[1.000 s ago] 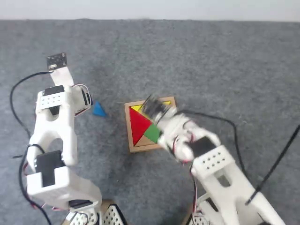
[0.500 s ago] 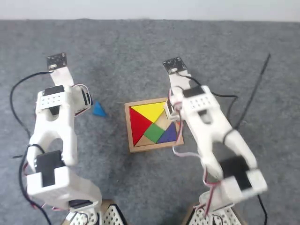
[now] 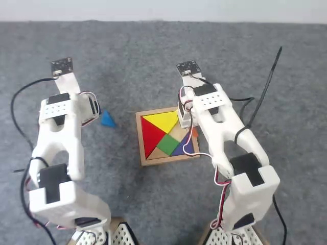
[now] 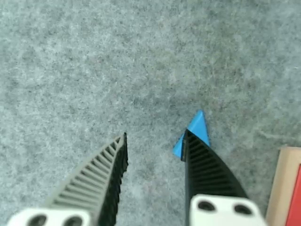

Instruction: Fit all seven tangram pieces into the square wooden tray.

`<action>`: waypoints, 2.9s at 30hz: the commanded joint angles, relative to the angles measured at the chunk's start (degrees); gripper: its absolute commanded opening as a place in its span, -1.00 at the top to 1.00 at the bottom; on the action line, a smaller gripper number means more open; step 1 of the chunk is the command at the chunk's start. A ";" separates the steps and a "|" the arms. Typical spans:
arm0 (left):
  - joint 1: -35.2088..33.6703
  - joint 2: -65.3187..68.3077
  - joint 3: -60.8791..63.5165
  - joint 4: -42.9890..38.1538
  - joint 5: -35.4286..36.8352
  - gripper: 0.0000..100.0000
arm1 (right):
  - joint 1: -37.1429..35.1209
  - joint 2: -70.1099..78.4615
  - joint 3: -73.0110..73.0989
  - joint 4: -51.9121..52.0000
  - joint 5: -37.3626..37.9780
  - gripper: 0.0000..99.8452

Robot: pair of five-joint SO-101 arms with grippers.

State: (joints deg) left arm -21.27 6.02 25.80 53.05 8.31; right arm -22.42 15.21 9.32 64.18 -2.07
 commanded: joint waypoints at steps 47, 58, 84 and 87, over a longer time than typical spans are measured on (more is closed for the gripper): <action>-0.35 -0.62 -2.86 0.35 0.44 0.63 | -12.53 2.95 -9.14 6.73 2.02 0.88; -0.35 -0.62 -2.86 0.26 0.44 0.63 | -5.67 3.65 -8.53 6.46 5.10 0.96; -0.35 -0.70 -2.86 0.35 0.26 0.63 | -13.67 -2.77 0.09 1.01 9.93 0.95; -0.35 -1.76 -2.42 0.35 0.18 0.63 | -10.51 -2.51 -1.41 2.59 9.93 0.95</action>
State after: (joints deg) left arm -21.27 6.02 25.80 53.05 8.31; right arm -36.13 13.63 9.67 66.64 6.90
